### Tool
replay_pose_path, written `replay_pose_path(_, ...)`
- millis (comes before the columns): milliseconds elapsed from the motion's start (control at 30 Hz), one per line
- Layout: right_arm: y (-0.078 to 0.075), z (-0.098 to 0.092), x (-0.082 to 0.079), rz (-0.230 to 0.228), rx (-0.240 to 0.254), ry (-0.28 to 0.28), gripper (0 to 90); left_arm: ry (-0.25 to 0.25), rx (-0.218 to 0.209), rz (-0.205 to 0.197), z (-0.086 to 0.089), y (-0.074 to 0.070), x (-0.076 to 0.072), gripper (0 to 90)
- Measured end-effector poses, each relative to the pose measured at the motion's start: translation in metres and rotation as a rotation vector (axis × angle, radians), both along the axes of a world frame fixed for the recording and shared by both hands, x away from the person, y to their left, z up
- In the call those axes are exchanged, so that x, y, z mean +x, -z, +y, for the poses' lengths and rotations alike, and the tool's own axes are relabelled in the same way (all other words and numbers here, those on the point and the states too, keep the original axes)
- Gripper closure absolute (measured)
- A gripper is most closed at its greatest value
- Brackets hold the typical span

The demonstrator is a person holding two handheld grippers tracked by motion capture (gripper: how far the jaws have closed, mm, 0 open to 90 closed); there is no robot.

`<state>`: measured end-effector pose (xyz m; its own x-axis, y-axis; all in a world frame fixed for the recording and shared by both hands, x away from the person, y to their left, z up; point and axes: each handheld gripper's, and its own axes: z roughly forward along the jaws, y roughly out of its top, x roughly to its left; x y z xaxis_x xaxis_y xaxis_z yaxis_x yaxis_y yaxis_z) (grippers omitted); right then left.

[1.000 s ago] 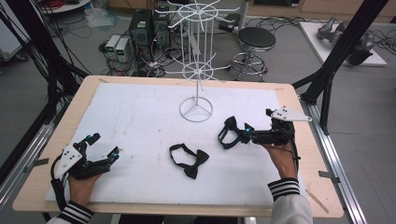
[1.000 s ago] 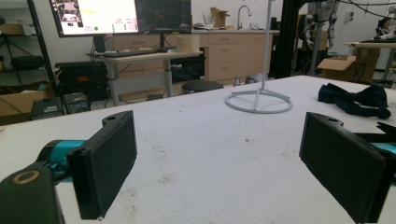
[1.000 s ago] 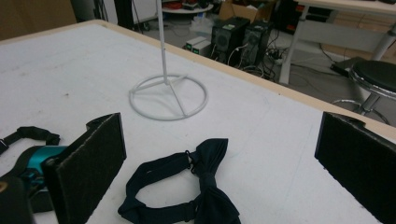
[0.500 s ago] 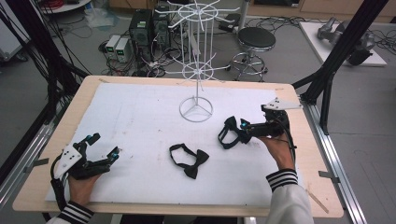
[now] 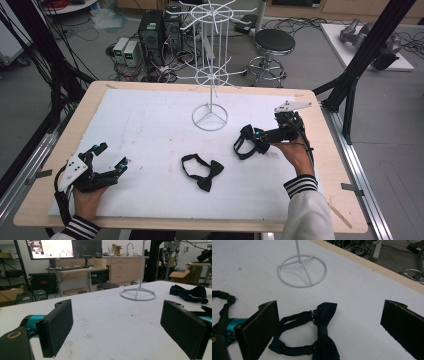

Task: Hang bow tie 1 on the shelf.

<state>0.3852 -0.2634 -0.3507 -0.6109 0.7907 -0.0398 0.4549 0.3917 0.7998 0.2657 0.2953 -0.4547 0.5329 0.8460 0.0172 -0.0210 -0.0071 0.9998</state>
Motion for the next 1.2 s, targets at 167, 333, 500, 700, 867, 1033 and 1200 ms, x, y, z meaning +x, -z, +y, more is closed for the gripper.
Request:
replay_pose_path(167, 0.007, 0.005, 0.007, 0.055, -0.031, -0.027, 3.5, 0.001, 0.001, -0.001, 0.0, 0.0, 0.0, 11.6)
replay_pose_path(333, 0.015, 0.011, 0.011, 0.105, -0.076, -0.038, 4.6, 0.001, 0.0, -0.001, 0.0, 0.0, 0.0, 11.6)
replay_pose_path(500, 0.022, 0.013, 0.017, 0.134, -0.106, -0.057, 4.8, 0.002, 0.001, -0.002, 0.0, 0.0, 0.0, 11.6)
replay_pose_path(700, 0.028, 0.014, 0.024, 0.166, -0.117, -0.048, 6.0, 0.002, 0.002, -0.002, 0.0, 0.0, 0.0, 11.6)
replay_pose_path(867, 0.033, 0.013, 0.027, 0.195, -0.139, -0.043, 6.7, 0.002, 0.002, -0.001, 0.0, 0.0, 0.0, 11.6)
replay_pose_path(1033, 0.037, 0.016, 0.03, 0.219, -0.166, -0.048, 11.8, 0.002, 0.001, 0.0, 0.0, 0.0, 0.0, 11.6)
replay_pose_path(1200, 0.041, 0.02, 0.032, 0.233, -0.193, -0.061, 16.9, 0.002, 0.0, -0.001, 0.0, 0.0, 0.0, 11.6)
